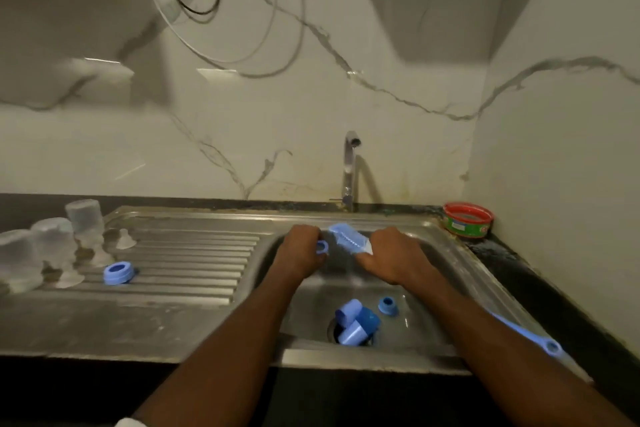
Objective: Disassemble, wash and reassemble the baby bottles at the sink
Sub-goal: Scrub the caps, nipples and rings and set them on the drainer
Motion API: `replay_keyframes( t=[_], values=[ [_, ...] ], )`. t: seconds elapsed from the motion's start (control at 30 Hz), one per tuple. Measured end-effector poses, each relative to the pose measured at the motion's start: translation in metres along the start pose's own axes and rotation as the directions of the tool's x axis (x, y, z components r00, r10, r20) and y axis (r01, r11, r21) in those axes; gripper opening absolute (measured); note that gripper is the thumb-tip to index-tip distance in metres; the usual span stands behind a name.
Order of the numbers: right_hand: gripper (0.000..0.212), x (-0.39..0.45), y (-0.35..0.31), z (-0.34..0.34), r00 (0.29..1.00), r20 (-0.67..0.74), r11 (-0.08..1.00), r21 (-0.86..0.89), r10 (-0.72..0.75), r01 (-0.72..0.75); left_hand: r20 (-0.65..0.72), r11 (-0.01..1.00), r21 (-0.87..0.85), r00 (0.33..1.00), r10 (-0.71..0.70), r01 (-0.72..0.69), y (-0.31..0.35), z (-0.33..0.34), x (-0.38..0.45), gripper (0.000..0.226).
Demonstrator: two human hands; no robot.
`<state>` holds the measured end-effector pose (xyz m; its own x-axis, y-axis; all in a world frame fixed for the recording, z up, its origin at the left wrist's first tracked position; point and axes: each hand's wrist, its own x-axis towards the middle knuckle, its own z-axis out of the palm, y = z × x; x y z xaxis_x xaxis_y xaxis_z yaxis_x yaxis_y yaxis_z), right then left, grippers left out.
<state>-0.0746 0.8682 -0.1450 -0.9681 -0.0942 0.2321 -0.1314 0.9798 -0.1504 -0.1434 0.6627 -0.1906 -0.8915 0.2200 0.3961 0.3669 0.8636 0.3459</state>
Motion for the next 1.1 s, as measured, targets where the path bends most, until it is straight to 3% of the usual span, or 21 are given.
replay_keyframes(
  t=[0.07,0.23,0.33,0.4,0.47,0.6,0.73,0.93,1.03,1.1],
  values=[
    [0.056,-0.005,-0.010,0.000,0.999,-0.037,1.000,-0.019,-0.021,0.020,0.000,0.997,0.052,0.999,0.054,-0.054,-0.019,-0.023,-0.008,0.029],
    [0.065,0.013,-0.075,0.012,0.989,0.006,0.989,0.021,-0.147,0.147,-0.005,0.989,0.145,1.000,-0.029,0.029,-0.103,-0.103,-0.036,0.016],
    [0.098,0.033,-0.125,0.017,0.983,0.048,0.973,0.159,-0.177,0.167,-0.014,0.977,0.191,0.995,-0.096,0.097,-0.141,-0.135,-0.052,0.020],
    [0.105,0.047,-0.164,0.023,0.967,0.082,0.953,0.209,-0.240,0.219,-0.049,0.962,0.212,0.985,-0.163,0.170,-0.166,-0.154,-0.065,0.029],
    [0.100,0.053,-0.205,0.025,0.955,0.074,0.941,0.209,-0.286,0.265,-0.078,0.945,0.228,0.972,-0.223,0.235,-0.183,-0.172,-0.075,0.032],
    [0.069,0.055,-0.262,0.028,0.929,-0.027,0.890,0.279,-0.369,0.362,-0.130,0.891,0.276,0.933,-0.336,0.360,-0.215,-0.188,-0.083,0.033],
    [0.073,0.058,-0.280,0.036,0.926,-0.056,0.909,0.174,-0.374,0.378,-0.081,0.846,0.326,0.904,-0.421,0.423,-0.230,-0.192,-0.085,0.035],
    [0.059,0.059,-0.265,0.044,0.938,0.013,0.932,0.121,-0.345,0.341,-0.039,0.830,0.395,0.910,-0.412,0.393,-0.229,-0.184,-0.078,0.046],
    [0.054,0.058,-0.249,0.041,0.938,0.016,0.931,0.126,-0.346,0.341,-0.095,0.846,0.406,0.937,-0.337,0.346,-0.211,-0.182,-0.067,0.057],
    [0.050,0.054,-0.233,0.032,0.936,-0.021,0.930,0.101,-0.352,0.352,-0.090,0.875,0.376,0.952,-0.293,0.305,-0.192,-0.175,-0.057,0.053]
  ],
)
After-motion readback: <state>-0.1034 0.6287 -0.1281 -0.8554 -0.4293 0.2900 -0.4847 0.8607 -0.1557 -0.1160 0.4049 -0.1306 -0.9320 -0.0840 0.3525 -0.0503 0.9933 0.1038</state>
